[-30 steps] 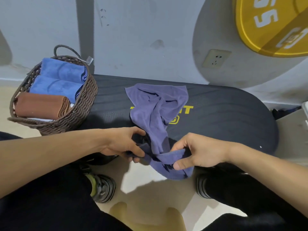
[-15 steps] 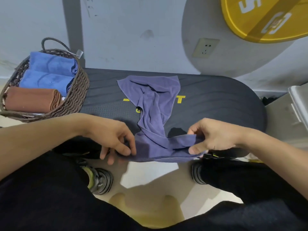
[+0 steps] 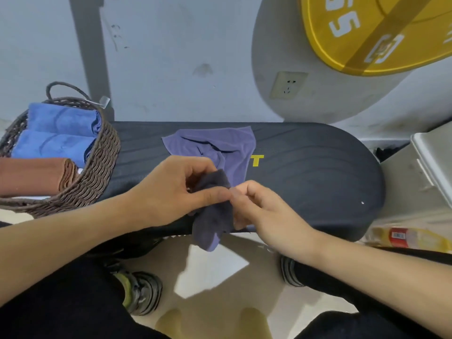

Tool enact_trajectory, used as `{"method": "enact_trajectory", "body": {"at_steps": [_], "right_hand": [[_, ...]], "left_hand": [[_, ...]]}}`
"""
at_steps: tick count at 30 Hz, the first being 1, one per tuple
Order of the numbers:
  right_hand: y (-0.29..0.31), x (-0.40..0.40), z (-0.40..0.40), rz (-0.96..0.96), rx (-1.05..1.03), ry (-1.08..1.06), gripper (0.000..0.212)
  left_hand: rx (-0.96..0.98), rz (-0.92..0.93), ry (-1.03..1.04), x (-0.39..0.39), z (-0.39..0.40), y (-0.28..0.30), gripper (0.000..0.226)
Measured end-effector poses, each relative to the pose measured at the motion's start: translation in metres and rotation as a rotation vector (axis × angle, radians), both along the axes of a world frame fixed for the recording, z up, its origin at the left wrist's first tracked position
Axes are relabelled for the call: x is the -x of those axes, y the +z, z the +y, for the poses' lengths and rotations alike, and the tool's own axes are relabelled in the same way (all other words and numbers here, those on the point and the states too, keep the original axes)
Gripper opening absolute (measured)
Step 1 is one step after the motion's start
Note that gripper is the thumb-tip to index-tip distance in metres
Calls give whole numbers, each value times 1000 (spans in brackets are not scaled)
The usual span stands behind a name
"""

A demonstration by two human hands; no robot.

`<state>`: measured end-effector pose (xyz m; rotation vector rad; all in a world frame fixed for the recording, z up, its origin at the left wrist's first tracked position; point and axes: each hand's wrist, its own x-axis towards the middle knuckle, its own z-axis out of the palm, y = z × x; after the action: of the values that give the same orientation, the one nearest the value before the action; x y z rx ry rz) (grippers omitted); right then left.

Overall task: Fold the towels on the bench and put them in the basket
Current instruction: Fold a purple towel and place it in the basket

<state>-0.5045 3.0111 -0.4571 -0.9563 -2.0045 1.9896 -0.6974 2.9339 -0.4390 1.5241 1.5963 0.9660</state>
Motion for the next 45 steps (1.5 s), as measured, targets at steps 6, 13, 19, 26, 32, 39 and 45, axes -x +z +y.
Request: {"method": "enact_trajectory", "body": {"at_steps": [6, 13, 19, 26, 32, 39, 45], "right_hand": [[-16, 2, -9, -103, -112, 256, 39], [-5, -6, 31, -535, -252, 614, 22], [21, -31, 78, -559, 14, 548, 12], [36, -55, 127, -488, 226, 493, 39], [28, -38, 154, -332, 179, 117, 41], [-1, 7, 180, -140, 49, -352, 18], [-38, 29, 186, -342, 67, -303, 24]], "left_hand": [[-98, -303, 53, 11, 9, 19, 22], [-163, 283, 246, 42, 9, 7, 22], [189, 537, 39, 66, 8, -17, 41], [429, 365, 45, 71, 21, -33, 49], [477, -3, 351, 98, 51, -52, 38], [199, -141, 655, 114, 94, -70, 23], [352, -59, 629, 115, 100, -87, 35]]}}
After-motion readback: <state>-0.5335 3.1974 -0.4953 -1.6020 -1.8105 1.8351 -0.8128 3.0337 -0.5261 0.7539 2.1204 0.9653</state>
